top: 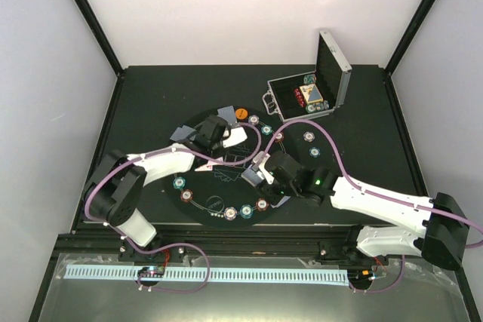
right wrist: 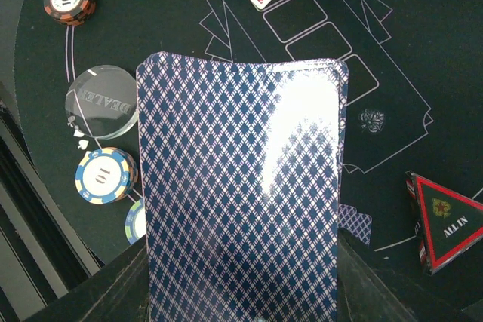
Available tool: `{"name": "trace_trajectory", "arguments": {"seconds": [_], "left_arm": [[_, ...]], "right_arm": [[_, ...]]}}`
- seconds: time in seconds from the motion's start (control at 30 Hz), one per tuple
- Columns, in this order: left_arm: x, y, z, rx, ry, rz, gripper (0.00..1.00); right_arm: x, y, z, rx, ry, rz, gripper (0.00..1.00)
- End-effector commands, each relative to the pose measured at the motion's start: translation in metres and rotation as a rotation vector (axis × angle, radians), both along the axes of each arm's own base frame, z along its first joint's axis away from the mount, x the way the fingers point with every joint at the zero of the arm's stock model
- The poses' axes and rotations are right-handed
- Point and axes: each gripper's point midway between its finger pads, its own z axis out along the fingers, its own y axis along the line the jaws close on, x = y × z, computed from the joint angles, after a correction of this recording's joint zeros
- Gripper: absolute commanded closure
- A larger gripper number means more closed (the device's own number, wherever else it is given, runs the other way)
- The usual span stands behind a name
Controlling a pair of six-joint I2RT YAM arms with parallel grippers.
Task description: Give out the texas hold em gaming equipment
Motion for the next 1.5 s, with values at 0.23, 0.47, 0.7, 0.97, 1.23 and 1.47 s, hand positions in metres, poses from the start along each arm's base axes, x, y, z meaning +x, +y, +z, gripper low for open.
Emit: {"name": "trace_trajectory", "arguments": {"seconds": [0.23,0.47,0.7,0.97,1.23,1.47], "left_arm": [[-0.017,-0.020,-0.025,0.163,-0.142,-0.169,0.97],[-0.048,-0.026,-0.034,0.123,-0.063,-0.228,0.94],[-0.063,-0.027,-0.043,0.124,-0.005,-0.248,0.92],[-0.072,-0.027,-0.053,0.132,0.033,-0.244,0.87],[-0.077,-0.030,-0.045,0.076,0.065,-0.224,0.55],[-0.082,-0.034,-0.006,-0.065,0.055,-0.173,0.41]], "right_arm": [[0.003,0.003,0.012,0.050,-0.033,-0.009,0.45],[0.002,0.003,0.013,0.058,-0.032,-0.006,0.45],[0.001,0.004,0.013,0.064,-0.032,-0.003,0.45],[0.003,0.002,0.013,0.055,-0.035,-0.010,0.45],[0.003,0.002,0.013,0.053,-0.039,-0.014,0.45],[0.004,0.001,0.013,0.051,-0.043,-0.021,0.45]]}}
